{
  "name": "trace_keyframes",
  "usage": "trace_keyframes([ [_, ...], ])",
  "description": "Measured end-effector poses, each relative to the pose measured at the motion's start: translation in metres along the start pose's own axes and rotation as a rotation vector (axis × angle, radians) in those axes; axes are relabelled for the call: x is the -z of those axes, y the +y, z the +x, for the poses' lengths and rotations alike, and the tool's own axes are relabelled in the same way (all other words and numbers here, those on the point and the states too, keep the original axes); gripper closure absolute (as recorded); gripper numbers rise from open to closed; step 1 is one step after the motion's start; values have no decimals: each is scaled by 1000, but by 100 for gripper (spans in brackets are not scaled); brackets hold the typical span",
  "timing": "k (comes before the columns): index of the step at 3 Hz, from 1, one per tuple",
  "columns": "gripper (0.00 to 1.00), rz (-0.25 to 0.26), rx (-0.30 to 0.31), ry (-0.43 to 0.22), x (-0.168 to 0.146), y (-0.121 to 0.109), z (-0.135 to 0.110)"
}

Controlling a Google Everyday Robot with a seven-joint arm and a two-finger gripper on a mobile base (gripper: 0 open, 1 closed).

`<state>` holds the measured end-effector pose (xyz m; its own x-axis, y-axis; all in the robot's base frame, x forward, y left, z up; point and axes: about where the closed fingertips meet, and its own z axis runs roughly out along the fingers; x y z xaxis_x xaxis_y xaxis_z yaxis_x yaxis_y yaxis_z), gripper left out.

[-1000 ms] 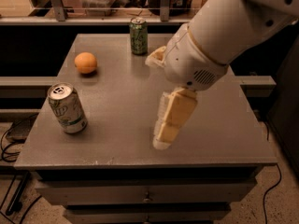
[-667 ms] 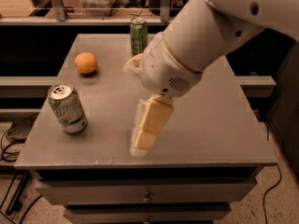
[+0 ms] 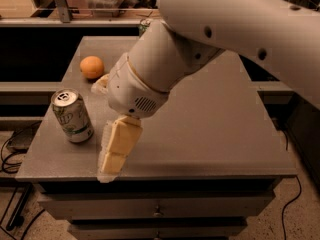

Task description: Pick 7up can

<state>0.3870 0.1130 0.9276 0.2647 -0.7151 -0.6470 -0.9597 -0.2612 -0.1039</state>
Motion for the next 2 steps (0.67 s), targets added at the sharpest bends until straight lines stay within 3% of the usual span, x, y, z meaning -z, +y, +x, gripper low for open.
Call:
trace_keyframes([
  [1,0,-28,42,-27,-17,-11,-19],
  [2,0,-28,42,-27,-17,-11,-19],
])
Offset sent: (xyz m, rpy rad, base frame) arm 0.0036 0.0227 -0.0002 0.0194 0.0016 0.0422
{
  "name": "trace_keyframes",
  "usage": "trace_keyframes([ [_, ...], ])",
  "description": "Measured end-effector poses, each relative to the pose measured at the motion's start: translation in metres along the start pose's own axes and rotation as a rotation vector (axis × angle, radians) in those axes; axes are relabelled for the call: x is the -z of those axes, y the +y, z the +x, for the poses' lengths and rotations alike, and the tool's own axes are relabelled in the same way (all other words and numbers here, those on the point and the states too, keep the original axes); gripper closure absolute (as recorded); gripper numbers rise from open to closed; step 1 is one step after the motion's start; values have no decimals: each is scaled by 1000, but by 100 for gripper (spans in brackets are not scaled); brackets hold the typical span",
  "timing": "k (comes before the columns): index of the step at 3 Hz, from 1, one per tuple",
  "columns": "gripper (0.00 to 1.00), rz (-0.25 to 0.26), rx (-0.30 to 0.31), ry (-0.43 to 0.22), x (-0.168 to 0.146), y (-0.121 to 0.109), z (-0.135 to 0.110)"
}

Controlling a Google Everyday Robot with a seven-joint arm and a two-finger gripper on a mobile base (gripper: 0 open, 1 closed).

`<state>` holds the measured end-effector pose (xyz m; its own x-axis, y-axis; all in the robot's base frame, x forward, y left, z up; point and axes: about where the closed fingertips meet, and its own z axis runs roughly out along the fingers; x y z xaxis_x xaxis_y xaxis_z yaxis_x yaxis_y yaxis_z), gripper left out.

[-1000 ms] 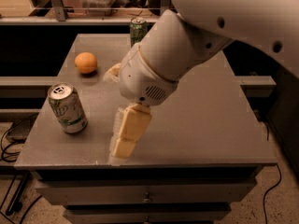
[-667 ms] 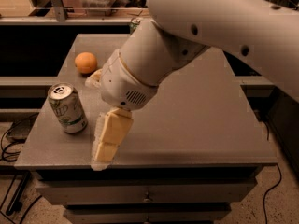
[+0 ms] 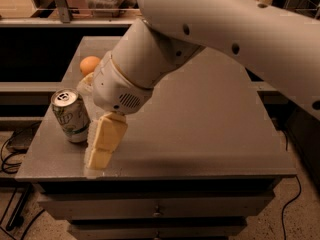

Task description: Pick 7up can

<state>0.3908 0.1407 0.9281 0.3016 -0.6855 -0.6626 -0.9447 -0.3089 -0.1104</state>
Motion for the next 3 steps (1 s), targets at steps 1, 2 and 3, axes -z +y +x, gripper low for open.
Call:
trace_keyframes([
  [1,0,10,-22,-18,-3,1,5],
  [2,0,97,-32,-57,9,-8,19],
  [3,0,190,-6,-97,22,-28,32],
])
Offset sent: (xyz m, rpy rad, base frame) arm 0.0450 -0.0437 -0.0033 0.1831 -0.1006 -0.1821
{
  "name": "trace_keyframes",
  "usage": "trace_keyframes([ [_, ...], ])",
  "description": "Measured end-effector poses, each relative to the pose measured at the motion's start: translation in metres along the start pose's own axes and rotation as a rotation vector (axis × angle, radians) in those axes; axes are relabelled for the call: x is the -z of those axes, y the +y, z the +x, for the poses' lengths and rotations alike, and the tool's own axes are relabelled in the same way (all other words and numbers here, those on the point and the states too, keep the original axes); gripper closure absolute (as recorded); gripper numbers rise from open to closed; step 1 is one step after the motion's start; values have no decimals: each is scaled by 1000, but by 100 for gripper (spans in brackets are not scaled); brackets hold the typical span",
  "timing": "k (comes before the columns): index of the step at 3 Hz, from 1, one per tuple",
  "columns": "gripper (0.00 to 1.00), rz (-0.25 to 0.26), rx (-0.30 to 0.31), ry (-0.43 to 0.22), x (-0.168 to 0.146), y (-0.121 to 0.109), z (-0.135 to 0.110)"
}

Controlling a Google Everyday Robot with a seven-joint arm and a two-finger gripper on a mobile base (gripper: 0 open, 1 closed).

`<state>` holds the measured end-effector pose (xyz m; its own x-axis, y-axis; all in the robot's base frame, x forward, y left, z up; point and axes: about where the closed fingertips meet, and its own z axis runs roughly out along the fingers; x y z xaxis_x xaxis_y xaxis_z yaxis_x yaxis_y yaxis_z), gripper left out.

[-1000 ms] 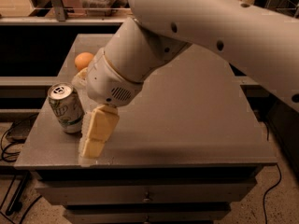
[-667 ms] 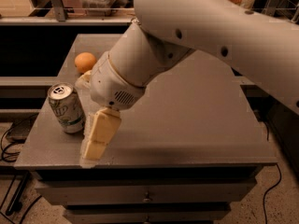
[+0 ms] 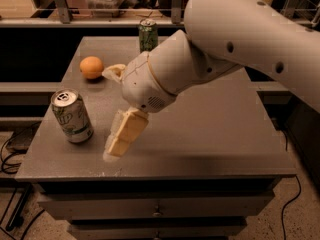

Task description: Pick 7up can

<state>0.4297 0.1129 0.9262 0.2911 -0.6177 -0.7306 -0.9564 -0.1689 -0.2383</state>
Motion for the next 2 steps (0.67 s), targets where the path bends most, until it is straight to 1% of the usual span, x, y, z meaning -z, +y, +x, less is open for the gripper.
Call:
trace_keyframes([
  [1,0,40,48,-63,-9,-25,2],
  [2,0,46,77,-139,-28,-46,3],
])
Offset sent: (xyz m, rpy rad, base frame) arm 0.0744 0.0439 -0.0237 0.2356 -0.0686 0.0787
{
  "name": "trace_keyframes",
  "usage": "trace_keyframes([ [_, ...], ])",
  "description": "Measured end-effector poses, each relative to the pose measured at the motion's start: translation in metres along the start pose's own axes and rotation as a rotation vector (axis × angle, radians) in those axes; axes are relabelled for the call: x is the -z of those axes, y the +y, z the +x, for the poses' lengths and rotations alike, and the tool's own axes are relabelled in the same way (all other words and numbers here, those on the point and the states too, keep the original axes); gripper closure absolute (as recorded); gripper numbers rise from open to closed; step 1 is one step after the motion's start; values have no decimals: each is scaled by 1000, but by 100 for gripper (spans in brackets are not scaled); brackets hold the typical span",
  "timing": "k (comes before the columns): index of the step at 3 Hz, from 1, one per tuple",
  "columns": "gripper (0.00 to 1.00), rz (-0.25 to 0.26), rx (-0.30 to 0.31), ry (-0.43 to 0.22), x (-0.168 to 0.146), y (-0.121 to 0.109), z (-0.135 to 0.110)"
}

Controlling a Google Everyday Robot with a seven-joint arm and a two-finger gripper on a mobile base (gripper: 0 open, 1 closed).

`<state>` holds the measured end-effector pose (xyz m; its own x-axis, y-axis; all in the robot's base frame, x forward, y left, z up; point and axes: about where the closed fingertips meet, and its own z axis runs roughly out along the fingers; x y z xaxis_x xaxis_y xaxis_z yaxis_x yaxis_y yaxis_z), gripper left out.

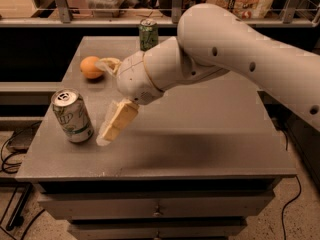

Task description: Pick 7up can

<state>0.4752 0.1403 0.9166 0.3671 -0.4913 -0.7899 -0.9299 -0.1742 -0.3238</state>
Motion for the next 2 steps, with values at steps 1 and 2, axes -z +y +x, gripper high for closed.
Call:
trace_keyframes([
  [1,0,-10,3,-62,-23,-12,8],
  [2,0,-30,-7,-112,-44,-18,15],
])
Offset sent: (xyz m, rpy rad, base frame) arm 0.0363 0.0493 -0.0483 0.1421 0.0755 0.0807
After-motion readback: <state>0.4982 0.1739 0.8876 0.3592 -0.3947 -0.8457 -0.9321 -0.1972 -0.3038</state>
